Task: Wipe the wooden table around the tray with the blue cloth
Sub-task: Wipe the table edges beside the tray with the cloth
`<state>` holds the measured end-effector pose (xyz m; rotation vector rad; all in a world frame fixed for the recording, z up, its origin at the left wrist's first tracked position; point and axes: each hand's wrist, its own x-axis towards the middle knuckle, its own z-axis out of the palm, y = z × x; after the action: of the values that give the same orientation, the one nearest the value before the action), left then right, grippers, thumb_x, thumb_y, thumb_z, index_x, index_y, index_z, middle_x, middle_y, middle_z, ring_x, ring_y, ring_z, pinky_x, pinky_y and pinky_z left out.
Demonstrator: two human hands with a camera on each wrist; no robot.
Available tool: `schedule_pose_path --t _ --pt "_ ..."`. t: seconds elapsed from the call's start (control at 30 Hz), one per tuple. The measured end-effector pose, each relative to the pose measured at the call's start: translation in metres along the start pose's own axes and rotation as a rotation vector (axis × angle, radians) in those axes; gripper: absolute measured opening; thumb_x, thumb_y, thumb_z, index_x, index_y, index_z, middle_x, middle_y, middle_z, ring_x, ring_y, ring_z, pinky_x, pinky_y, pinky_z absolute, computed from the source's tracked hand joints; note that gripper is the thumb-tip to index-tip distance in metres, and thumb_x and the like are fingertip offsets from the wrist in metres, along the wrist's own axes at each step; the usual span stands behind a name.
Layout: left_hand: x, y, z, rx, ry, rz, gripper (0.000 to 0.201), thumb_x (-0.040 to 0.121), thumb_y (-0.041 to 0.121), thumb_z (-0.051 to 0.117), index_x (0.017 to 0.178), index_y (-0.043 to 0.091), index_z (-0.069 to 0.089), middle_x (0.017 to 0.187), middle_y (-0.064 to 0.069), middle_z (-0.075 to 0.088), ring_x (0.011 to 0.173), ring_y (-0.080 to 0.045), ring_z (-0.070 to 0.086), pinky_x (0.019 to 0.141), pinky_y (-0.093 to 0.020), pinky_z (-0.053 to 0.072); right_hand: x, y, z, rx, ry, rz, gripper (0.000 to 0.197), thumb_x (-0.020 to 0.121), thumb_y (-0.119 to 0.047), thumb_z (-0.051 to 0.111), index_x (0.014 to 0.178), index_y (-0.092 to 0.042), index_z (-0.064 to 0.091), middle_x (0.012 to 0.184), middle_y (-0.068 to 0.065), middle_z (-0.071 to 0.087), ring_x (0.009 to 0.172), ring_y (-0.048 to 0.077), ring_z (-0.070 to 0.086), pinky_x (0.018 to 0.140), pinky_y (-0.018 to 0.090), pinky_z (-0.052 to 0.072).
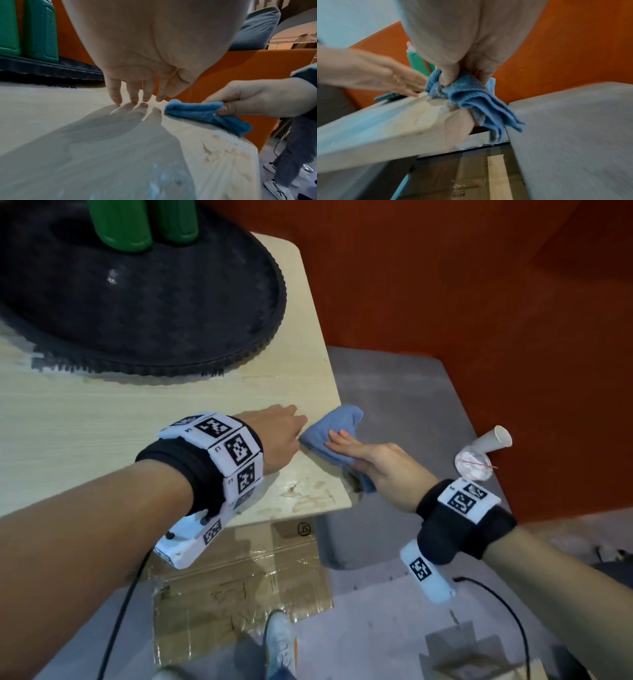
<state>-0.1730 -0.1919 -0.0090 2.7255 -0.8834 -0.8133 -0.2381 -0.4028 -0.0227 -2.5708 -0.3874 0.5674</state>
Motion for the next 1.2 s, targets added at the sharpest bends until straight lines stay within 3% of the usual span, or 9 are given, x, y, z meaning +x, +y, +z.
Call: schedule_pose_path --t 0.23,0.33,0.43,0.67,0.77,0.9,0.97,1.1,1.2 --pt "-0.007 -0.001 0.015 0.073 0.076 0.091 0.022 0.097 0.018 0.033 0.111 0.009 0.047 0.121 -0.009 0.044 0.115 -0.025 0.038 0.094 -0.042 0.039 -0.03 -0.01 0.011 0.019 -0.049 0.096 0.046 0.102 -0.007 0.036 0.146 -0.022 0.037 0.153 -0.011 0.029 0.141 -0.002 0.018 0.11 0.005 0.014" --pt "-0.004 -0.001 0.017 0.099 0.116 0.116 0.027 0.098 0.021 0.033 0.118 0.01 0.046 0.124 -0.009 0.043 0.118 -0.026 0.038 0.095 -0.04 0.038 -0.016 -0.012 0.007 0.018 0.011 0.113 0.045 0.102 -0.007 0.037 0.145 -0.02 0.04 0.153 -0.008 0.03 0.141 0.0 0.02 0.114 0.013 0.016" --pt "-0.002 0.0 0.018 0.076 0.128 0.093 0.031 0.099 0.022 0.032 0.124 0.009 0.045 0.13 -0.011 0.042 0.123 -0.029 0.036 0.102 -0.043 0.035 -0.015 -0.015 0.015 0.044 0.06 0.127 0.045 0.102 -0.006 0.037 0.145 -0.019 0.039 0.153 -0.01 0.028 0.137 -0.005 0.016 0.107 0.001 0.011" --pt "-0.004 -0.004 0.015 0.104 0.13 0.098 0.041 0.099 0.02 0.031 0.137 0.008 0.037 0.142 -0.012 0.037 0.131 -0.028 0.033 0.106 -0.044 0.032 -0.035 -0.015 0.029 0.076 0.086 0.125 0.046 0.101 -0.003 0.037 0.143 -0.022 0.041 0.148 -0.019 0.027 0.135 -0.01 0.016 0.103 -0.003 0.011" --pt "-0.001 -0.007 0.016 0.101 0.131 0.09 0.036 0.098 0.02 0.032 0.13 0.008 0.042 0.132 -0.011 0.042 0.124 -0.028 0.038 0.103 -0.044 0.035 -0.024 -0.015 0.034 0.103 0.169 0.12 0.046 0.101 -0.002 0.038 0.144 -0.019 0.04 0.153 -0.011 0.028 0.141 -0.001 0.016 0.11 0.004 0.012" --pt "-0.005 -0.005 0.019 0.125 0.122 0.087 0.025 0.096 0.018 0.034 0.115 0.006 0.046 0.12 -0.012 0.044 0.113 -0.028 0.041 0.095 -0.042 0.038 -0.049 -0.03 0.063 0.137 0.22 0.124 0.064 0.09 0.016 0.043 0.146 -0.014 0.036 0.155 -0.003 0.024 0.143 0.004 0.013 0.118 0.022 0.013" --pt "-0.006 -0.005 0.019 0.158 0.119 0.09 0.028 0.097 0.019 0.035 0.119 0.007 0.046 0.126 -0.011 0.043 0.117 -0.028 0.04 0.097 -0.043 0.038 -0.056 -0.038 0.066 0.088 0.195 0.151 0.071 0.087 0.018 0.042 0.147 -0.016 0.03 0.156 -0.003 0.02 0.142 0.002 0.008 0.119 0.023 0.009" --pt "-0.005 -0.003 0.015 0.172 0.111 0.051 0.038 0.1 0.021 0.031 0.135 0.009 0.039 0.143 -0.012 0.035 0.132 -0.028 0.032 0.108 -0.043 0.032 -0.037 -0.048 0.04 0.095 0.187 0.188 0.059 0.093 0.011 0.041 0.147 -0.008 0.027 0.158 0.007 0.014 0.147 0.014 0.007 0.107 0.006 -0.003" --pt "-0.005 -0.002 0.016 0.192 0.05 0.047 0.037 0.101 0.018 0.028 0.134 0.006 0.04 0.145 -0.014 0.033 0.133 -0.029 0.032 0.107 -0.042 0.032 -0.029 -0.054 0.047 0.04 0.235 0.257 0.07 0.087 0.017 0.04 0.149 -0.01 0.023 0.16 0.004 0.007 0.148 0.015 0.005 0.119 0.026 0.006"
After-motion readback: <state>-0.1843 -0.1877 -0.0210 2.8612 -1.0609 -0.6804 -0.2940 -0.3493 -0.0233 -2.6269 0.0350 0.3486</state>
